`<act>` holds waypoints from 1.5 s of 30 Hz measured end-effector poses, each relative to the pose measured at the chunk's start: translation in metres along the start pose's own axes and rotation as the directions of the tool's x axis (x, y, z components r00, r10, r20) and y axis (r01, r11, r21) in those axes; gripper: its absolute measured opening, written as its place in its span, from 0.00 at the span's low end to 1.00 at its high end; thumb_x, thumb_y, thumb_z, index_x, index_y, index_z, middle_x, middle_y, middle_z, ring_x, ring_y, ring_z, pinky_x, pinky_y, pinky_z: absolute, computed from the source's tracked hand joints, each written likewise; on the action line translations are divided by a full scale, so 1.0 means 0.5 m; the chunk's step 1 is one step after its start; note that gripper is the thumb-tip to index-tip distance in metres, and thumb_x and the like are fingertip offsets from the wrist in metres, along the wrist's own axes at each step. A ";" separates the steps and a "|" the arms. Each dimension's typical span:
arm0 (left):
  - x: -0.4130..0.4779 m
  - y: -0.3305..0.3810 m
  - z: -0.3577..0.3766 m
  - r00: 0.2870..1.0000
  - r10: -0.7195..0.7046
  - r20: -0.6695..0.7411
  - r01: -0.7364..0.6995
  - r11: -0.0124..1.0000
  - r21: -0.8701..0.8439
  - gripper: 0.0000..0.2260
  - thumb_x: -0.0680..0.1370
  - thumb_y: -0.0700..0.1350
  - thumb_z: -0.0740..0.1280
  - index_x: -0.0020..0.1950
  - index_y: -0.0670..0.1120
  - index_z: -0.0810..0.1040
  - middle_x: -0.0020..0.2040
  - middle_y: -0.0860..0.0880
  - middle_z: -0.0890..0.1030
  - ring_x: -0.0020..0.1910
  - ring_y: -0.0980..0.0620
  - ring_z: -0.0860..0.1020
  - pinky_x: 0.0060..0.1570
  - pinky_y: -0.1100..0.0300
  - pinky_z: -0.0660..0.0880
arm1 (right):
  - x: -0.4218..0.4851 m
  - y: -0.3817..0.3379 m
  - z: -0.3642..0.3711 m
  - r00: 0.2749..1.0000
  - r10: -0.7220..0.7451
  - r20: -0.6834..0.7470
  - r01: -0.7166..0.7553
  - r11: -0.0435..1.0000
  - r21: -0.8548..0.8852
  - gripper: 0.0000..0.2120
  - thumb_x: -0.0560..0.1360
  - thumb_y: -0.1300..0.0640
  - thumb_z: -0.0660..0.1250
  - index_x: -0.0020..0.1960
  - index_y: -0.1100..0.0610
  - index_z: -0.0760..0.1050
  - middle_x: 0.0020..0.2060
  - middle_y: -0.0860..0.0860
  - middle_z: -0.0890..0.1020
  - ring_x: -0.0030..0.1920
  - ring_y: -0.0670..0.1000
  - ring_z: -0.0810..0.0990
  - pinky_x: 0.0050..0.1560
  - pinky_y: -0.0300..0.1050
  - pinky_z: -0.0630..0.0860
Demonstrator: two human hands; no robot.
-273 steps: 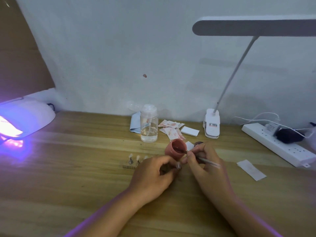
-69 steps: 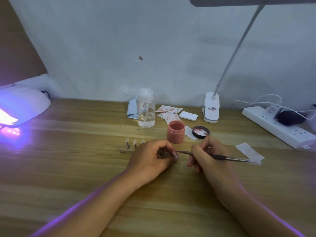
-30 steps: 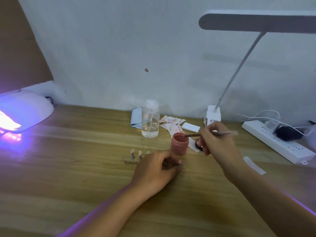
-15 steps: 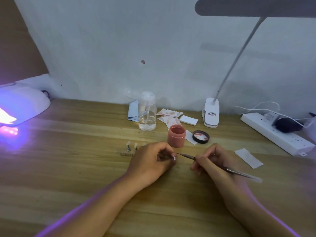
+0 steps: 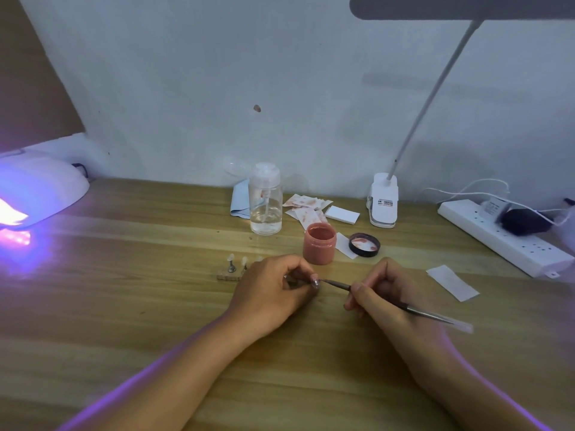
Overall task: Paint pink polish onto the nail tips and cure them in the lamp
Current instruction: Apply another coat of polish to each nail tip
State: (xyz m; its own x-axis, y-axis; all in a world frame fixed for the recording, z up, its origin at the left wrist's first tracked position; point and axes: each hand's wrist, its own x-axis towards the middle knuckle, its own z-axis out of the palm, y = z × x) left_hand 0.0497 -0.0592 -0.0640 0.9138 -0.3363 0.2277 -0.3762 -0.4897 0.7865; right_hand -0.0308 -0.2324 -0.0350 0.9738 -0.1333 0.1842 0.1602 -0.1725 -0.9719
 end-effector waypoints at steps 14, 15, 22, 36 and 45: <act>-0.001 0.002 -0.002 1.000 0.009 0.008 -0.009 1.000 -0.014 0.04 0.72 0.48 0.76 0.42 0.57 0.84 0.37 0.62 0.82 0.28 0.69 0.73 0.28 0.74 0.64 | -0.002 -0.005 0.001 1.000 -0.010 0.001 0.010 1.000 -0.026 0.06 0.73 0.69 0.68 0.43 0.65 0.70 0.35 0.60 0.81 0.36 0.49 0.78 0.38 0.38 0.72; -0.001 0.002 -0.002 1.000 0.011 0.008 -0.011 1.000 -0.014 0.04 0.72 0.48 0.76 0.42 0.56 0.84 0.36 0.63 0.82 0.28 0.69 0.73 0.28 0.74 0.64 | -0.002 -0.005 0.002 1.000 -0.010 0.000 0.010 1.000 -0.024 0.06 0.73 0.69 0.68 0.43 0.66 0.70 0.35 0.60 0.81 0.37 0.50 0.78 0.38 0.39 0.72; -0.002 0.004 -0.003 1.000 0.022 0.013 -0.021 1.000 -0.018 0.06 0.73 0.46 0.76 0.42 0.58 0.84 0.35 0.66 0.80 0.28 0.71 0.73 0.29 0.76 0.64 | -0.005 -0.011 0.001 1.000 -0.012 0.014 0.012 0.999 -0.031 0.06 0.74 0.70 0.67 0.43 0.66 0.69 0.38 0.67 0.77 0.37 0.53 0.74 0.38 0.43 0.69; -0.004 0.007 -0.002 0.999 0.043 0.008 -0.042 0.998 -0.037 0.05 0.73 0.46 0.76 0.45 0.56 0.85 0.35 0.63 0.81 0.27 0.72 0.72 0.28 0.77 0.63 | -0.005 -0.012 0.003 0.999 -0.035 0.015 0.036 0.998 -0.049 0.06 0.73 0.72 0.66 0.43 0.66 0.69 0.38 0.67 0.75 0.35 0.51 0.72 0.34 0.40 0.68; -0.004 0.009 -0.003 0.999 0.043 0.007 -0.042 0.998 -0.041 0.05 0.72 0.46 0.76 0.45 0.57 0.85 0.36 0.63 0.82 0.27 0.72 0.73 0.28 0.77 0.63 | -0.002 -0.004 0.002 0.998 -0.060 0.006 0.061 0.997 -0.051 0.08 0.73 0.72 0.66 0.40 0.63 0.69 0.34 0.58 0.75 0.33 0.48 0.71 0.32 0.37 0.66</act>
State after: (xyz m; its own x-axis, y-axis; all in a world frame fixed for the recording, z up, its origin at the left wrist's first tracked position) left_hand 0.0464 -0.0597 -0.0602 0.8957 -0.3629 0.2569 -0.4081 -0.4417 0.7990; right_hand -0.0317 -0.2311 -0.0336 0.9633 -0.1169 0.2416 0.2103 -0.2301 -0.9502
